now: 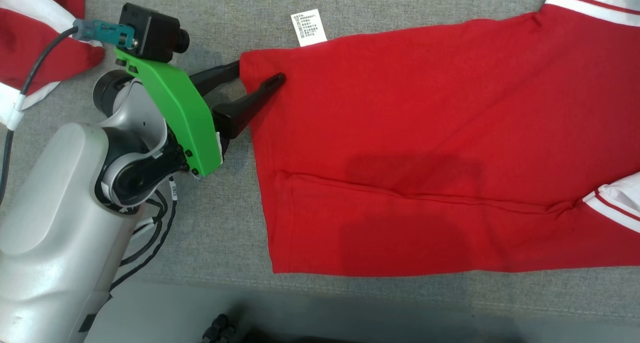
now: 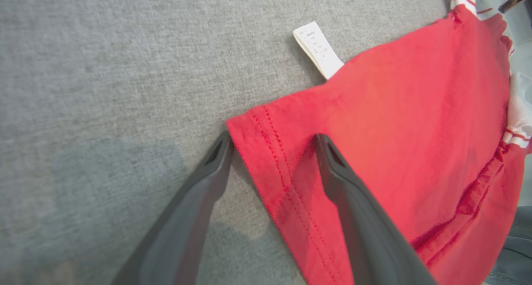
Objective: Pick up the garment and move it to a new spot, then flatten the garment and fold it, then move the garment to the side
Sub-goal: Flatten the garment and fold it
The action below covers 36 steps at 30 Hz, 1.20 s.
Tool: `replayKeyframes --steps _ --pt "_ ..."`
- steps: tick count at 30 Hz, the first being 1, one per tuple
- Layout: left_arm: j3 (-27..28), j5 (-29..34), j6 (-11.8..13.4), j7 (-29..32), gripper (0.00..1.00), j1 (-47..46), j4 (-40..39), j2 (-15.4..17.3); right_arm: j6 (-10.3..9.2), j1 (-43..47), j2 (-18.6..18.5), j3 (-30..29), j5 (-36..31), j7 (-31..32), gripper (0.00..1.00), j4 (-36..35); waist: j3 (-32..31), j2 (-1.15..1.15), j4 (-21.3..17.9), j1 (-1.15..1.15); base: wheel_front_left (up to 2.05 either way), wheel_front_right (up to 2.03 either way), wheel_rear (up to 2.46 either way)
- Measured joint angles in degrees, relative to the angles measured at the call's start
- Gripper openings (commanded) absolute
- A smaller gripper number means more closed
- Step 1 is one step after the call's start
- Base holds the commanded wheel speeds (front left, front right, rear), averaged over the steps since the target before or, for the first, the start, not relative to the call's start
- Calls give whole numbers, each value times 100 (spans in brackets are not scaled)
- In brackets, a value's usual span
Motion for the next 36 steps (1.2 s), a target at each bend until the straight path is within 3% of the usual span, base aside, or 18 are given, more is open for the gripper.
replayKeyframes --steps 8,9,10,11,13,16,17,20,26,36 --pt "-75 -7 -1 -129 100 -179 291 -166 112 -131 54 71 -53 -97 98 269 0 0 10 0 0 0 0" --pt "-85 -18 -1 -129 80 -200 322 -179 131 -149 69 74 -56 -107 87 298 -2 0 13 0 0 0 0" --pt "-87 -25 -1 -134 47 -213 356 -193 166 -167 80 84 -56 -113 87 331 -3 0 16 0 0 0 0" --pt "-92 -52 -1 -146 42 -224 391 -203 171 -185 90 90 -56 -113 44 365 -5 0 19 0 0 0 0" --pt "-92 -74 0 -147 30 -253 456 -230 209 -229 113 101 -56 -114 35 430 -11 0 28 0 0 0 0" --pt "-127 -124 0 -147 4 -280 564 -260 254 -255 164 120 -56 -147 25 517 -28 0 39 0 0 0 0" --pt "-156 -144 0 -148 0 -281 578 -291 267 -270 181 126 -56 -147 11 550 -36 0 42 0 0 0 0" --pt "-178 -215 0 -154 0 -292 643 -312 315 -287 227 143 -56 -172 0 634 -65 0 45 0 0 0 0" --pt "-294 -361 0 -247 0 -316 732 -307 428 -293 303 205 -58 -294 0 798 -160 0 24 0 0 0 0" --pt "-390 -401 0 -542 0 -249 895 -225 826 -260 409 286 -20 -600 0 800 -402 0 -102 0 0 0 0"
